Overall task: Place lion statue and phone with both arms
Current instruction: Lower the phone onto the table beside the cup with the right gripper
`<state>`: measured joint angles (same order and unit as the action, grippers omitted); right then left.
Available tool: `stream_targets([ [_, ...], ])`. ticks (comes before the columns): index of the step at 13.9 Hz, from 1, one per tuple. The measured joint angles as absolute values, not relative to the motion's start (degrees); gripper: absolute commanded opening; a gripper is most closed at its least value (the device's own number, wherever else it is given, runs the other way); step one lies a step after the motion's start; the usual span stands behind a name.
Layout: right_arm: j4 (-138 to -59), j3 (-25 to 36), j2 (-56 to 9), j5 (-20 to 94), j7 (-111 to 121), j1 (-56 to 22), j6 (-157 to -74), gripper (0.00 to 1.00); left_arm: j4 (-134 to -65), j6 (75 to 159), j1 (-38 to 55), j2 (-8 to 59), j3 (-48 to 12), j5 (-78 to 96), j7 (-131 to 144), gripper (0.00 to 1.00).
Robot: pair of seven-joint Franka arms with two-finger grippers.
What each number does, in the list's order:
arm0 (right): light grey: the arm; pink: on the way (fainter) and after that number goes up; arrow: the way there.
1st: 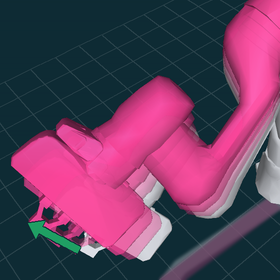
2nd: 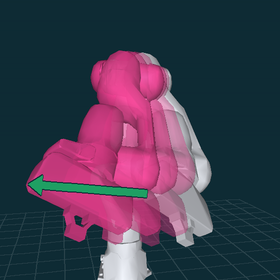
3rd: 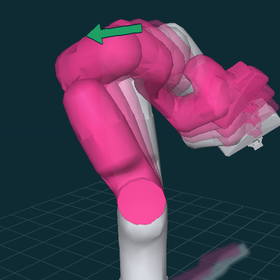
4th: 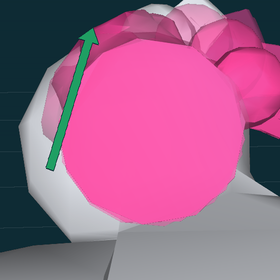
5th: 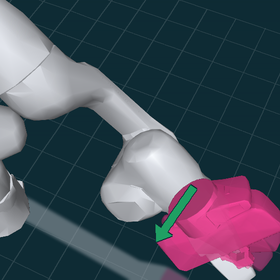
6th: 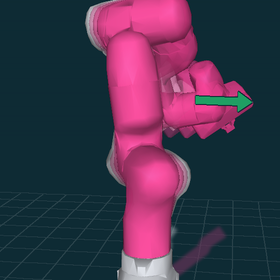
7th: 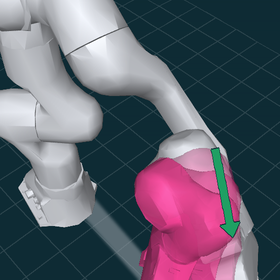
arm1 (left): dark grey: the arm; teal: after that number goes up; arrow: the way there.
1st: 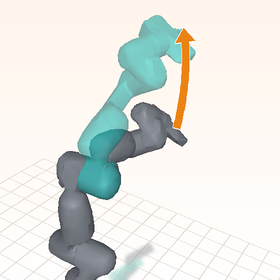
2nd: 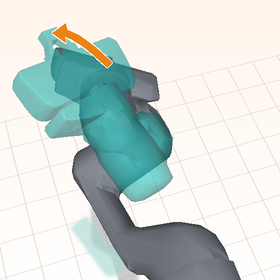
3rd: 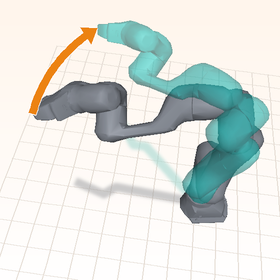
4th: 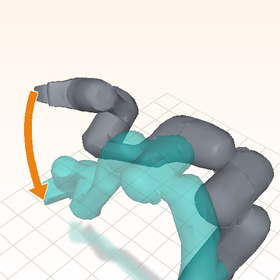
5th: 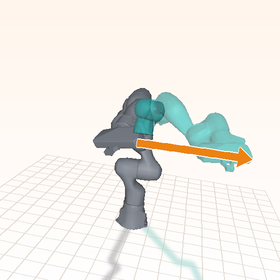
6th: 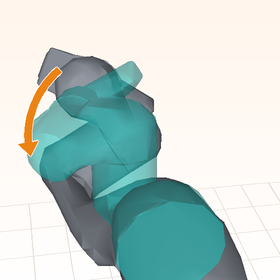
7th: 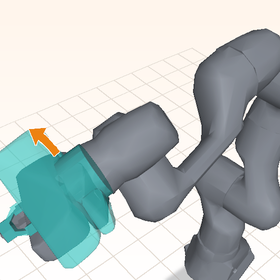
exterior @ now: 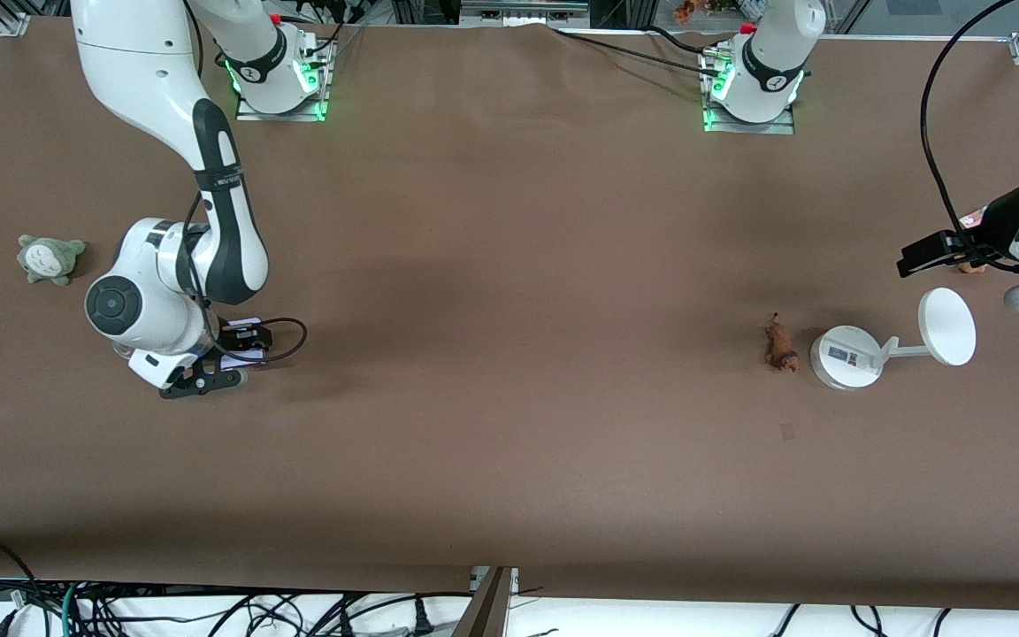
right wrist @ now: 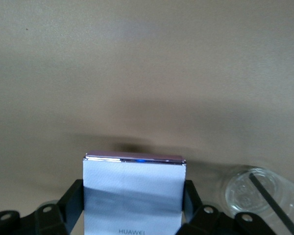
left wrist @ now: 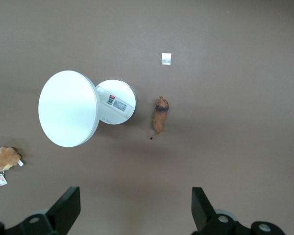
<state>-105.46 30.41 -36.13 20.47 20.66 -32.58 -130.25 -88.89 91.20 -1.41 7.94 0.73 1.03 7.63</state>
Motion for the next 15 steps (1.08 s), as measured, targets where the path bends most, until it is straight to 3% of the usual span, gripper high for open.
stream_targets([
  [15, -105.48, 29.27, -40.23, 22.26, 20.72, -32.51, -134.46, 0.4, -88.89, 91.2, -1.38, 7.97, 0.71, 1.03, 7.63, 1.0],
])
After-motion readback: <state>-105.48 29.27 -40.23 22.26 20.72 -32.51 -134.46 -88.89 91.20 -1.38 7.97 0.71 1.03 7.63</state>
